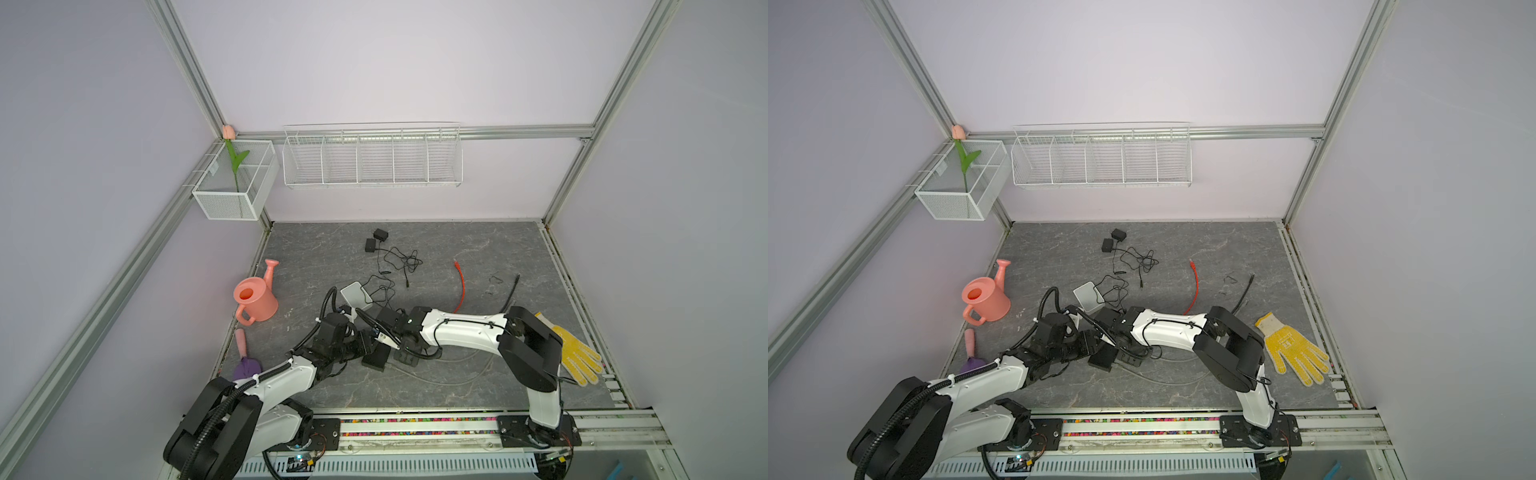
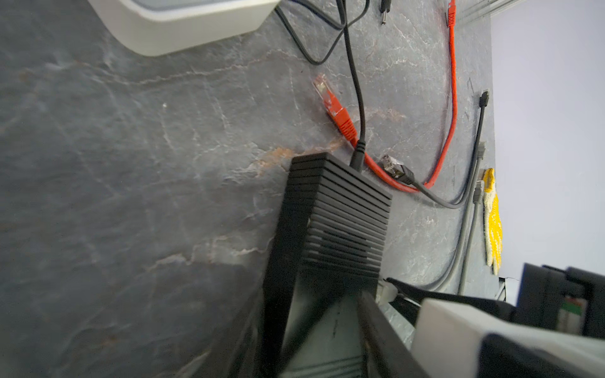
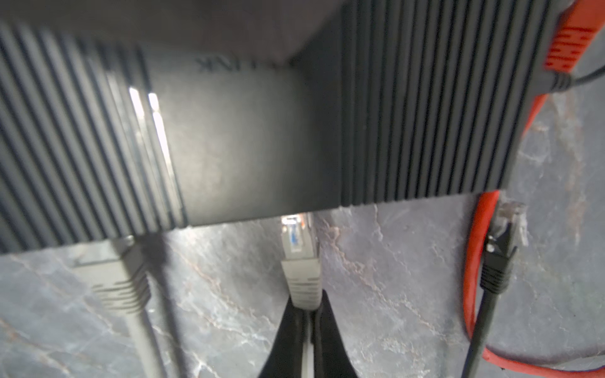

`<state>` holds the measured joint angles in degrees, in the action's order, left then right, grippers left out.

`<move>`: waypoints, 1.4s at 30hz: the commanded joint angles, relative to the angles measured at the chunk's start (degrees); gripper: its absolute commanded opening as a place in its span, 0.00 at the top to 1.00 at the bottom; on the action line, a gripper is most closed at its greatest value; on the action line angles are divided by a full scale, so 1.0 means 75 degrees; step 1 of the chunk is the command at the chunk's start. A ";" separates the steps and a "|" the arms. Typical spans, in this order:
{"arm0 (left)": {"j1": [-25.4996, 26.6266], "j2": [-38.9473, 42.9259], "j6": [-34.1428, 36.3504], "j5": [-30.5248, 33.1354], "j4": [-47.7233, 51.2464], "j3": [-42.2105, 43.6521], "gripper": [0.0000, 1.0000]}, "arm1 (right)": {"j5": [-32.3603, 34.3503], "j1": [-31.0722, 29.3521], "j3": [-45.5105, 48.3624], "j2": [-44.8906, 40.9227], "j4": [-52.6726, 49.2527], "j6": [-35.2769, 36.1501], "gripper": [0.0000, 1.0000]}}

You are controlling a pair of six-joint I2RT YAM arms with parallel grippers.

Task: Insert the plug into the switch port

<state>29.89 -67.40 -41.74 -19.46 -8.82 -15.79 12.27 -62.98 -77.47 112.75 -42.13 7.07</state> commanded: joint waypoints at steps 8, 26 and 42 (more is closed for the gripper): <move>0.0201 -0.0051 0.0128 -0.0156 -0.0053 0.0077 0.54 | -0.0826 0.0007 -0.0215 -0.0033 0.0894 -0.0445 0.93; 0.0237 0.0170 0.0509 0.0171 0.0817 0.0000 0.55 | -0.0724 0.0072 0.0463 -0.0642 0.1630 -0.0189 0.93; 0.0234 0.0046 0.0581 0.0150 0.0803 -0.0062 0.55 | -0.1155 -0.0066 0.0578 -0.0526 0.1675 0.0176 0.93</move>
<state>30.79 -66.30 -38.44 -16.47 -5.50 -15.53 6.74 -62.37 -73.28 109.93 -35.14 6.26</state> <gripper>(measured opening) 0.450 0.078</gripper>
